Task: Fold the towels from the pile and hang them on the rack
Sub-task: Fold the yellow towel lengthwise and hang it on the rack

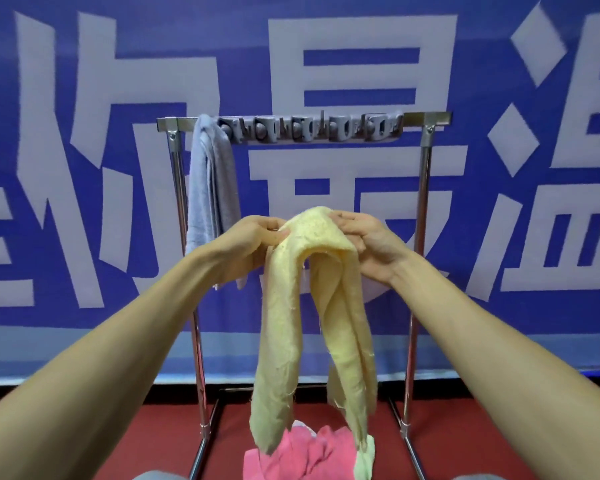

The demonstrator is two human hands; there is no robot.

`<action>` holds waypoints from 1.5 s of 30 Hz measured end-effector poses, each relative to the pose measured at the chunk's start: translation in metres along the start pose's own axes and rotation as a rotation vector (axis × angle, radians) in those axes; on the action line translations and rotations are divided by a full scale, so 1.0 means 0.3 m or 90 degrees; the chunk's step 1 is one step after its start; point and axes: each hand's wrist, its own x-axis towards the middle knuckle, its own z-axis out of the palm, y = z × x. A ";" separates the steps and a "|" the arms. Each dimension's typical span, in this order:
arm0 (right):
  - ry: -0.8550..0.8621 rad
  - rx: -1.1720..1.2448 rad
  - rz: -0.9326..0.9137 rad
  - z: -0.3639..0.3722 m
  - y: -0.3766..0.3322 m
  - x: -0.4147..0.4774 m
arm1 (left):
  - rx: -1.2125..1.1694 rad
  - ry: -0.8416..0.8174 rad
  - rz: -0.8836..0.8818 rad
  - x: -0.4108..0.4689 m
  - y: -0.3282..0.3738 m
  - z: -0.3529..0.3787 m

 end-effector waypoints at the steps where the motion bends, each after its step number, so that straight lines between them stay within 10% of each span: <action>1: 0.002 0.000 -0.011 0.006 -0.019 0.016 | -0.011 -0.007 0.002 0.008 0.016 -0.006; 12: 0.048 0.075 -0.062 0.017 -0.193 0.334 | 0.027 -0.080 0.039 0.194 0.165 -0.241; 22: 0.121 0.134 -0.035 0.097 -0.318 0.722 | 0.221 0.217 0.112 0.428 0.314 -0.490; 32: 0.427 -0.503 -0.270 0.155 -0.270 0.947 | 0.573 0.537 0.107 0.644 0.312 -0.668; 45: 0.437 -0.637 -0.263 0.099 -0.132 0.976 | 0.863 0.422 0.040 0.653 0.240 -0.669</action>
